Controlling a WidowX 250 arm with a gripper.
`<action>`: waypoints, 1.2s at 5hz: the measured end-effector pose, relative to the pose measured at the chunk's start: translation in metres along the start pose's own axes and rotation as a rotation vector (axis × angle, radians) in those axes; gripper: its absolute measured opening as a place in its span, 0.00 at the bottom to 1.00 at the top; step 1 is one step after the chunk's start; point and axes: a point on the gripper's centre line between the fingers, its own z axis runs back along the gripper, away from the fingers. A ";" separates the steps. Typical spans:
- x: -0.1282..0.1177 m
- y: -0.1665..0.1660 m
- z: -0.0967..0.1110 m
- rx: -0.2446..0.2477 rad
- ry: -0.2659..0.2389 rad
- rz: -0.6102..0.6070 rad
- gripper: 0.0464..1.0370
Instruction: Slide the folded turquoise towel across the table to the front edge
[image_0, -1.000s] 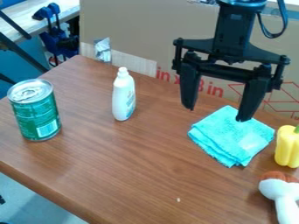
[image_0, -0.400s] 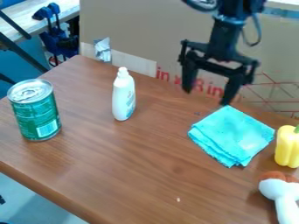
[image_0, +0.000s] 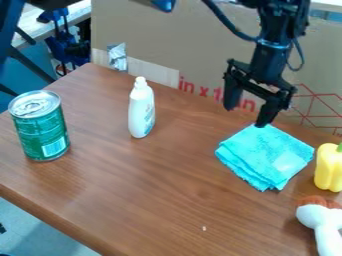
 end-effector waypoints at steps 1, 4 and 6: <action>0.005 -0.011 -0.015 -0.046 -0.003 -0.013 0.96; 0.014 -0.022 -0.043 -0.048 -0.102 0.028 0.96; -0.005 -0.028 -0.065 -0.046 -0.133 0.145 0.96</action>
